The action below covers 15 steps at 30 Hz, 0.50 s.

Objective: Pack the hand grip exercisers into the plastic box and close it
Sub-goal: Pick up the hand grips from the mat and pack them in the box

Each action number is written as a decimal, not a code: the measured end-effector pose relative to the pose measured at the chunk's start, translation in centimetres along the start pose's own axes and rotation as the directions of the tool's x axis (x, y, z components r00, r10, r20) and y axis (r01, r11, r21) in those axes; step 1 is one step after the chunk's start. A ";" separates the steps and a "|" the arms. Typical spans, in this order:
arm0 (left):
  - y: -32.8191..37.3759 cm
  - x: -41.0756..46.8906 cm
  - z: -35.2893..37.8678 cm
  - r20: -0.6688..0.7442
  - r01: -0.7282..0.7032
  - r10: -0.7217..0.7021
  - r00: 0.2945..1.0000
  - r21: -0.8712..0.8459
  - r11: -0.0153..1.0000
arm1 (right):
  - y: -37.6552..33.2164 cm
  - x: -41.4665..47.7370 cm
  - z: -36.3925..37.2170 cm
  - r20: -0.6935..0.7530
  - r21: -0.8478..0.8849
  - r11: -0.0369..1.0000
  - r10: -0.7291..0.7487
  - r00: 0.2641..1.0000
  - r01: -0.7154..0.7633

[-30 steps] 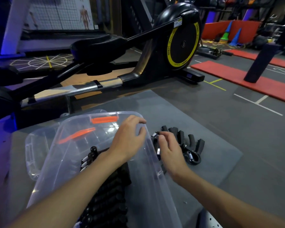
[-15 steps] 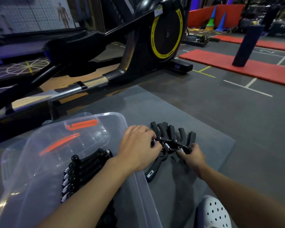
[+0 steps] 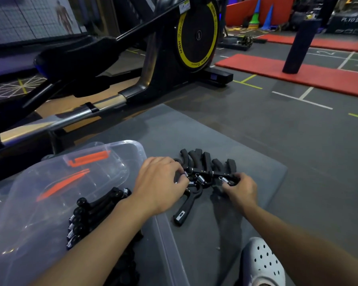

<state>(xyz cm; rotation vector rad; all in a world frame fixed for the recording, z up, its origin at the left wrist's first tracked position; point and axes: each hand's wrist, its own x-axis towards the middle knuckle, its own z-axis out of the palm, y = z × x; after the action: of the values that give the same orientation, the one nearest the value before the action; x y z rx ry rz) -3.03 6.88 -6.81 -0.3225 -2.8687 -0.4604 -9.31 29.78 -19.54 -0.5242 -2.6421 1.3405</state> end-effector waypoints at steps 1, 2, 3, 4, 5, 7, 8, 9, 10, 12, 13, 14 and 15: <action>0.0 0.0 0.0 0.009 0.008 -0.008 1.000 -0.003 1.000 | -0.5 -0.1 -0.5 -0.013 0.026 1.000 -0.011 1.000 0.011; 0.1 -0.1 -0.1 0.013 0.012 -0.012 1.000 -0.010 1.000 | -1.1 -0.2 -1.1 -0.024 0.048 0.999 -0.011 1.000 0.012; 0.2 -0.2 -0.3 0.012 0.016 -0.015 1.000 -0.018 1.000 | -1.9 -0.3 -1.7 -0.036 0.075 0.997 -0.025 0.999 0.027; 0.3 -0.3 -0.5 0.011 0.018 -0.017 1.000 -0.020 1.000 | -2.8 -0.5 -2.3 -0.044 0.097 0.994 -0.040 0.998 0.044; 0.6 -0.4 -0.8 0.005 0.019 -0.019 1.000 -0.024 1.000 | -3.6 -0.6 -2.9 -0.051 0.121 0.990 -0.067 0.996 0.073; 0.8 -0.6 -1.2 -0.011 0.048 -0.049 0.999 -0.080 0.996 | -5.6 -1.1 -4.0 -0.056 0.195 0.972 -0.122 0.991 0.131; 0.9 -0.7 -1.3 -0.017 0.071 -0.074 0.997 -0.142 0.987 | -6.6 -1.3 -4.5 -0.060 0.235 0.959 -0.149 0.987 0.159; 1.0 -0.8 -1.5 -0.035 0.078 -0.087 0.996 -0.218 0.973 | -7.5 -1.6 -4.9 -0.064 0.269 0.945 -0.173 0.983 0.184; 1.0 -0.9 -1.7 -0.065 0.071 -0.093 0.994 -0.288 0.955 | -8.5 -1.8 -5.3 -0.065 0.295 0.933 -0.195 0.979 0.205; 1.1 -1.1 -2.4 -0.111 0.051 -0.097 0.989 -0.362 0.931 | -10.6 -2.4 -5.9 -0.052 0.354 0.903 -0.242 0.969 0.244; 1.1 -1.2 -2.9 -0.136 0.036 -0.093 0.986 -0.372 0.928 | -11.7 -2.8 -6.2 -0.034 0.389 0.886 -0.261 0.965 0.253; 1.2 -1.2 -3.5 -0.159 0.021 -0.087 0.983 -0.376 0.926 | -12.7 -3.2 -6.4 -0.015 0.422 0.869 -0.278 0.960 0.258; 1.2 -1.3 -4.2 -0.182 -0.001 -0.074 0.980 -0.382 0.924 | -13.7 -3.6 -6.7 0.001 0.451 0.853 -0.296 0.955 0.263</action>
<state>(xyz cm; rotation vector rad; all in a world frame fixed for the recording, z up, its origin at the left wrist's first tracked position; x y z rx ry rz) -0.72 6.37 -2.87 -0.2682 -2.5852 -1.0038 -7.52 26.08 -4.47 -0.0262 -2.2229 1.8084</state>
